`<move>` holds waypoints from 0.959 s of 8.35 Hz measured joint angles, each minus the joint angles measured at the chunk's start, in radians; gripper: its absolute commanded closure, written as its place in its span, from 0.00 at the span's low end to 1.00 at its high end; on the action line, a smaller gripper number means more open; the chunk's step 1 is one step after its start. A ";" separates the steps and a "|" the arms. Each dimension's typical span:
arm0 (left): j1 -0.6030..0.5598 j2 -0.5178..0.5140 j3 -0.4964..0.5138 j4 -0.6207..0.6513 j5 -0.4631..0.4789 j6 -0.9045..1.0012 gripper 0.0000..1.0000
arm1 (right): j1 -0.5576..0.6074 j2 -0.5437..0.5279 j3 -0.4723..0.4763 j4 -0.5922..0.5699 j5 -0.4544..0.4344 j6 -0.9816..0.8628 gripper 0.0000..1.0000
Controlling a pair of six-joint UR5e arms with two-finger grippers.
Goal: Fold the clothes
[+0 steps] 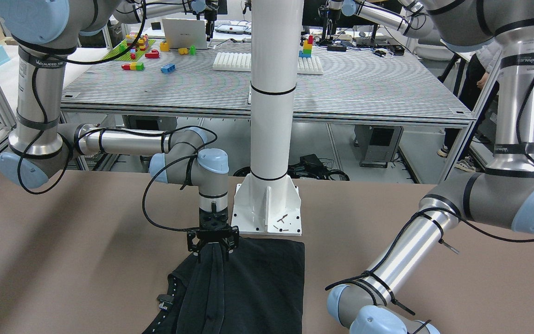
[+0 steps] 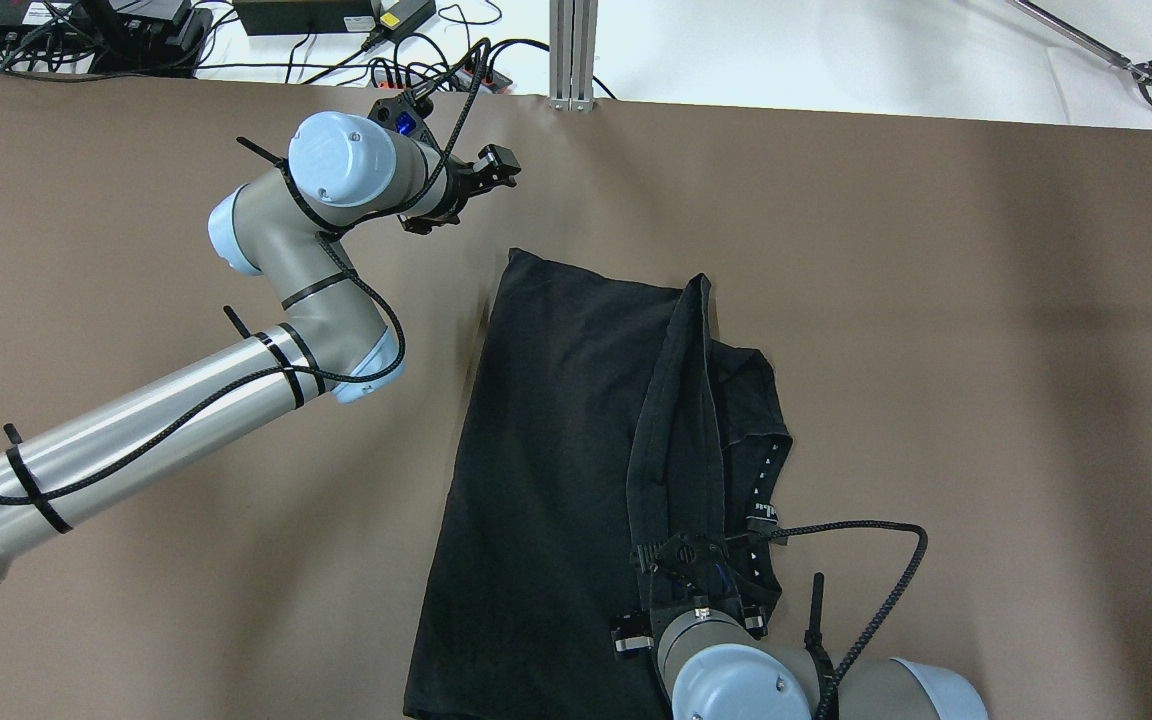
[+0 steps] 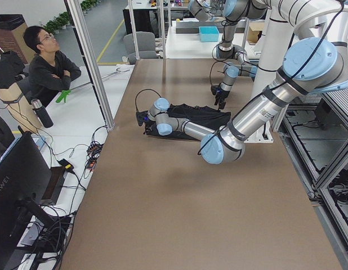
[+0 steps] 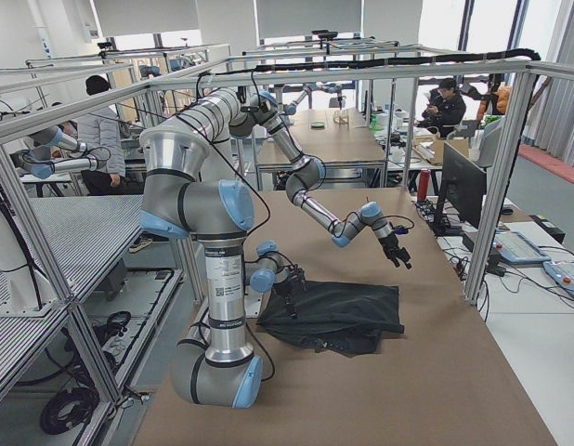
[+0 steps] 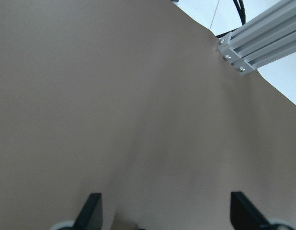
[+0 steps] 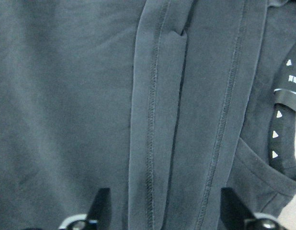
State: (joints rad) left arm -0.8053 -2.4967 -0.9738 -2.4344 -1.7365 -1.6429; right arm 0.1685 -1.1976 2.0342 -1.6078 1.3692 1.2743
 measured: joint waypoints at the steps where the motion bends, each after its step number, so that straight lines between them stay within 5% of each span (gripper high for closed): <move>1: 0.001 0.000 0.000 0.000 0.000 0.000 0.06 | 0.003 0.012 -0.026 -0.017 0.000 -0.024 0.61; 8: 0.017 0.001 -0.009 0.000 0.013 -0.001 0.06 | -0.025 0.112 -0.109 -0.115 0.001 -0.098 0.59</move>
State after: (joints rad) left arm -0.7881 -2.4959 -0.9831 -2.4344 -1.7231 -1.6439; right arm 0.1439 -1.0857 1.9248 -1.7232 1.3698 1.1767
